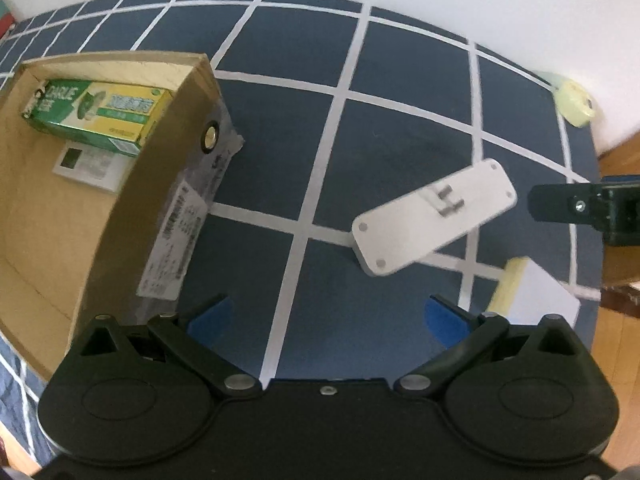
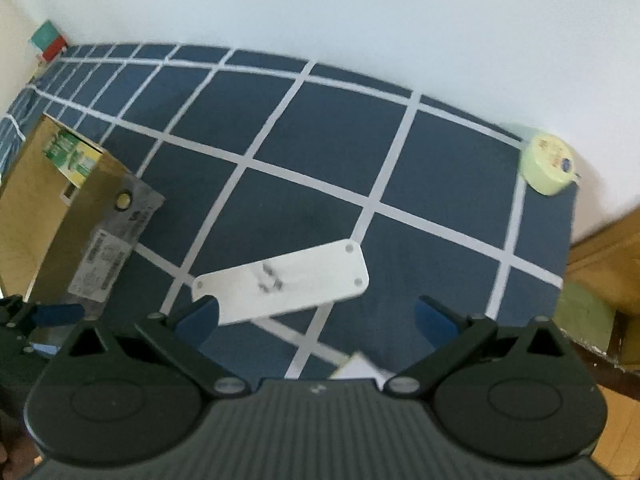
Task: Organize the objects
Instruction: 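Lower the right tool onto the end of the white power strip, then close the right gripper on the white power strip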
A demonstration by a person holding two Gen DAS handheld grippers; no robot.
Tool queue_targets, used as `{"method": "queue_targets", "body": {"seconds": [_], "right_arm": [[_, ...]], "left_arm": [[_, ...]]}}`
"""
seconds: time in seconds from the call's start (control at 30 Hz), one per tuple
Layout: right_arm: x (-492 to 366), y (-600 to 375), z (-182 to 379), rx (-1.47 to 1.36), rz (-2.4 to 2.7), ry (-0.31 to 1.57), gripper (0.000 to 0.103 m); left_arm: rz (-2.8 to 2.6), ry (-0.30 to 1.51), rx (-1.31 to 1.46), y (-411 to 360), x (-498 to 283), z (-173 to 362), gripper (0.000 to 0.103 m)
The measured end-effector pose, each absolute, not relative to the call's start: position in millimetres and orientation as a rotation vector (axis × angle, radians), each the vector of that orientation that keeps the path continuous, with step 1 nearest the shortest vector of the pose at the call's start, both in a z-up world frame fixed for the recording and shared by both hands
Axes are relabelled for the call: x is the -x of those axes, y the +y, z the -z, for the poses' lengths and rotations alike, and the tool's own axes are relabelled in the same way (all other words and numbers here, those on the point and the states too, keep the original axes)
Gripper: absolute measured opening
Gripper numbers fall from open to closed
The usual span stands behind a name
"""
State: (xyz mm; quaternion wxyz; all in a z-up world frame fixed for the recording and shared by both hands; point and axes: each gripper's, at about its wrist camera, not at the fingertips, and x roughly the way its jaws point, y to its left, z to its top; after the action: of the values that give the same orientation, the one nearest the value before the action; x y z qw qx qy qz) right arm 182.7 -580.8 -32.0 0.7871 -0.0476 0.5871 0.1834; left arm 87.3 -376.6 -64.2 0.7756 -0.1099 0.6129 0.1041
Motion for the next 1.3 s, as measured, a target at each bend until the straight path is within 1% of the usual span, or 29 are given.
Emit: {"method": "queue_targets", "body": {"seconds": [0.37,0.57,0.77,0.87,0.9,0.97,1.3], "right_arm": [[-231.6,-555.8,91.7,0.183,-0.461,1.376,0.103],[-240.7,-545.9,114.9,0.199,-0.492,1.415,0.102],[-245.2,-540.1,123.1,0.243,-0.502,1.417,0.099],[-245.8,-539.3,123.7,0.253,-0.511,1.42,0.093],[-246.3,-539.9,123.3,0.246,-0.519,1.427,0.09],[-247.4,-541.5,123.1,0.22,-0.527,1.441,0.087],[-236.3,-550.9,123.8,0.104,-0.387,1.485,0.086]], "left_arm": [[-0.259,1.396,0.273,-377.0,-119.5,105.9,0.103],[-0.274,1.398,0.284,-370.3,-127.0,115.4,0.103],[-0.26,1.4,0.319,-365.3,-131.0,121.4,0.103],[-0.241,1.403,0.346,-365.0,-131.4,123.1,0.103],[-0.237,1.403,0.353,-365.1,-131.4,123.2,0.103],[-0.229,1.401,0.358,-365.7,-131.8,123.3,0.103],[-0.19,1.377,0.394,-370.0,-131.5,122.1,0.103]]}}
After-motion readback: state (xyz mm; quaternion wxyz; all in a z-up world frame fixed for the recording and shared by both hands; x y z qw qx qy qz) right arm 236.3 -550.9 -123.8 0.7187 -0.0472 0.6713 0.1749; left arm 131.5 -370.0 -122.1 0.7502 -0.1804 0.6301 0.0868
